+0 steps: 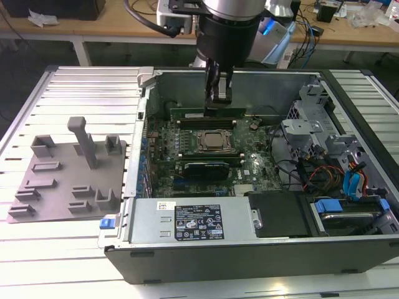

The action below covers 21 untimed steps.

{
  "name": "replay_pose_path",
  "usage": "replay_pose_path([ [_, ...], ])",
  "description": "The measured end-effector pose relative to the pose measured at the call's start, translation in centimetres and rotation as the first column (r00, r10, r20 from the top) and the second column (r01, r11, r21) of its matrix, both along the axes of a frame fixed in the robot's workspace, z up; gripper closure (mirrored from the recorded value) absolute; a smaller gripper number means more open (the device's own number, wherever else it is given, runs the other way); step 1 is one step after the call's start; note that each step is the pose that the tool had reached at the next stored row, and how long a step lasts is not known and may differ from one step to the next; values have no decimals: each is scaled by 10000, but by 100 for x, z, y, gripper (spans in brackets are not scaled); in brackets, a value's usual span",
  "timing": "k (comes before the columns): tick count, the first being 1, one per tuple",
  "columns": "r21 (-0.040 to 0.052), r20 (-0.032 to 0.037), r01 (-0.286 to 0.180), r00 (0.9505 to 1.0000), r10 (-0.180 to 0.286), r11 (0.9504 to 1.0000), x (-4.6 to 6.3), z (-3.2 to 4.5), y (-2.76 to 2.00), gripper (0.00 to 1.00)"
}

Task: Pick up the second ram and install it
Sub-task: 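Pick up the second ram and move it above second insertion slot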

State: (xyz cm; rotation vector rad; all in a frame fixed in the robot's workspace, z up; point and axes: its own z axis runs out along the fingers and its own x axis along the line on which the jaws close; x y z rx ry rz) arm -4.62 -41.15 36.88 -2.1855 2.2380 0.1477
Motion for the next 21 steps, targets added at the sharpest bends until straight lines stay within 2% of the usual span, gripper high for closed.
replay_pose_path([
  [3,-1,-4,0,10000,0,10000,83,-25,81,89],
  [7,-2,-12,0,10000,0,10000,160,-47,141,89],
  [11,-3,-15,2,10000,-2,10000,251,-72,286,89],
  [13,0,-14,-1,10000,1,10000,259,-88,306,89],
  [15,-2,-16,0,10000,0,10000,260,-128,306,89],
  [18,-2,-16,0,10000,0,10000,260,-223,306,89],
  [21,-2,-15,0,10000,0,10000,260,-280,306,89],
])
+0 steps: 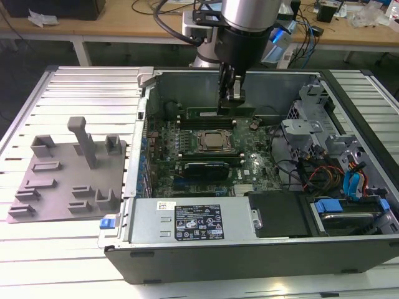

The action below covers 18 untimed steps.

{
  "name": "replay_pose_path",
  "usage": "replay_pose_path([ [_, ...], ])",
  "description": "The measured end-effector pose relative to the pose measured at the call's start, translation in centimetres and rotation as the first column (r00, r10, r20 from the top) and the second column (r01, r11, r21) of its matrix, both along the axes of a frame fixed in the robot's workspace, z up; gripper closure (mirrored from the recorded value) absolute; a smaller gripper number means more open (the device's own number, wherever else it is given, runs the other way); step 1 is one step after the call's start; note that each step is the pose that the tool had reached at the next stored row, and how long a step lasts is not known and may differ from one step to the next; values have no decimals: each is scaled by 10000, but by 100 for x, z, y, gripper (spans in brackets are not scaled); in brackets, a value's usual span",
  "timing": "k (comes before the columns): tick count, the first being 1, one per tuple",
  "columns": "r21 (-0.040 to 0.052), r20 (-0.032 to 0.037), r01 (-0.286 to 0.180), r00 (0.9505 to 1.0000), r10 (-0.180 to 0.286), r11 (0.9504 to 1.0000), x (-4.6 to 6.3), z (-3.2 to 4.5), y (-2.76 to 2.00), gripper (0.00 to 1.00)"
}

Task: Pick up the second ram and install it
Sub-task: 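Pick up the second ram and move it above second insertion slot, then insert the second ram into the second slot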

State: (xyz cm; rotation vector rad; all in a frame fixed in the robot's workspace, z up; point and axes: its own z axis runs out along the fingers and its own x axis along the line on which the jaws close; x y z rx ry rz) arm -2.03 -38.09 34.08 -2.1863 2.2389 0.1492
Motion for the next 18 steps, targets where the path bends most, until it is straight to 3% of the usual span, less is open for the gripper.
replay_pose_path([
  [15,0,0,4,10000,-4,10000,0,-9,0,89],
  [18,0,-1,591,9983,-591,9983,0,-14,0,89],
])
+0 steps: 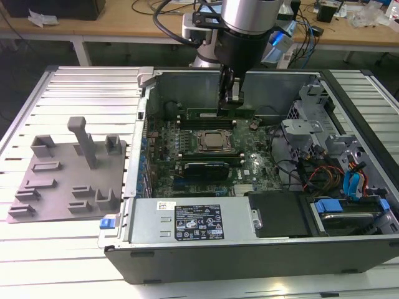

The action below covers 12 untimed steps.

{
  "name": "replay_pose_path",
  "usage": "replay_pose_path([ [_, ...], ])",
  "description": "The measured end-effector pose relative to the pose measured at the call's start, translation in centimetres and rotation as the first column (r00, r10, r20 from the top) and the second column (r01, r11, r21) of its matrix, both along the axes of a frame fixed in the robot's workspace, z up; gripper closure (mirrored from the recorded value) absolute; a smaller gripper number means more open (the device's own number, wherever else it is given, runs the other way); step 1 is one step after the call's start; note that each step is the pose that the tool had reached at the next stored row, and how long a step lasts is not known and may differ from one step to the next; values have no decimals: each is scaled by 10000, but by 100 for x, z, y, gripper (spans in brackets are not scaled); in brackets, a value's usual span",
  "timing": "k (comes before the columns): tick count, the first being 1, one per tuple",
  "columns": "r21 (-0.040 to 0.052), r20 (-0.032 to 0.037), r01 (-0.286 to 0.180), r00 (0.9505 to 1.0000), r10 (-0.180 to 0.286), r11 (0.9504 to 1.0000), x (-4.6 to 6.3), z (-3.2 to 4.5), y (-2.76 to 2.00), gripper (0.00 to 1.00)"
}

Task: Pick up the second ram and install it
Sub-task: 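Insert the second ram into the second slot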

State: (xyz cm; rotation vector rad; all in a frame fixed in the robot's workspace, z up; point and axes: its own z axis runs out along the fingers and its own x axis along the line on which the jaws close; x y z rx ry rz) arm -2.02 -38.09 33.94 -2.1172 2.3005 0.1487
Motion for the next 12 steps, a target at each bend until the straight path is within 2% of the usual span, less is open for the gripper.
replay_pose_path([
  [4,1,1,4,10000,-4,10000,0,-5,-1,89],
  [12,0,0,4,10000,-4,10000,0,-99,0,89],
])
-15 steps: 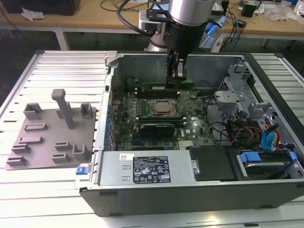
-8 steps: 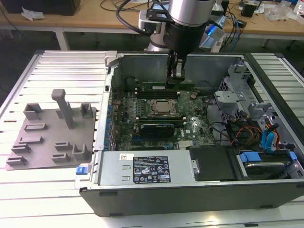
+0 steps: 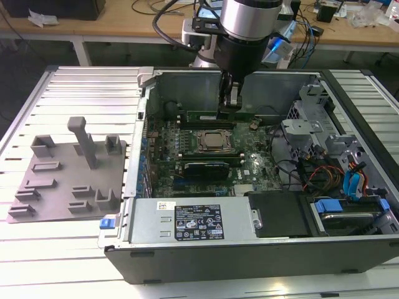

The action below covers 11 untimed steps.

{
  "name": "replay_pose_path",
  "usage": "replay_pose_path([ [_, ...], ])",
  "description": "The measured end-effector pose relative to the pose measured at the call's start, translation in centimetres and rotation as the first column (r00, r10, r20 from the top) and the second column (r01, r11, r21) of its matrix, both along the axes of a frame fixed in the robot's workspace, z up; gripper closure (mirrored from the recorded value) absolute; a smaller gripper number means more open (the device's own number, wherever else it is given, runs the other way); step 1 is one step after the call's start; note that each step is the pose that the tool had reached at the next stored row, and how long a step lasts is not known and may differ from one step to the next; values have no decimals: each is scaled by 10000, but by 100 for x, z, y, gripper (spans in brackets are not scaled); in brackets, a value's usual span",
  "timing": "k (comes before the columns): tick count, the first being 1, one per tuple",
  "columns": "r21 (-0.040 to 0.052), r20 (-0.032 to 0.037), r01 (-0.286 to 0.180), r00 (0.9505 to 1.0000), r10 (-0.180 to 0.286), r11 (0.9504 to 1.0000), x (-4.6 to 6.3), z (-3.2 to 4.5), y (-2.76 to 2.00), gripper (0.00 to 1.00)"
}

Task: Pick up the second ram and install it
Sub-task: 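Insert the second ram into the second slot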

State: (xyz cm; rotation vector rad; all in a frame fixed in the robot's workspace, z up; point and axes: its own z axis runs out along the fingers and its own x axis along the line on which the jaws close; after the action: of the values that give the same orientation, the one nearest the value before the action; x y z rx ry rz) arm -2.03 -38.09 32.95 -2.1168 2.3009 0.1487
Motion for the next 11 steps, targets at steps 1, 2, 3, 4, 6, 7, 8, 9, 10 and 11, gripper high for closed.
replay_pose_path([
  [1,0,0,0,10000,0,10000,0,-23,0,89],
  [2,0,1,0,10000,0,10000,0,-33,0,89],
  [3,0,0,0,10000,0,10000,0,-41,0,89],
  [4,0,0,0,10000,0,10000,0,-47,0,89],
  [6,0,0,0,10000,0,10000,0,-61,0,89],
  [7,0,0,0,10000,0,10000,0,-72,0,89],
  [8,0,0,0,10000,0,10000,0,-85,0,89],
  [9,-1,0,0,10000,0,10000,0,-90,0,89],
  [10,0,0,0,10000,0,10000,0,-95,0,89],
  [11,0,0,0,10000,0,10000,0,-100,0,89],
])
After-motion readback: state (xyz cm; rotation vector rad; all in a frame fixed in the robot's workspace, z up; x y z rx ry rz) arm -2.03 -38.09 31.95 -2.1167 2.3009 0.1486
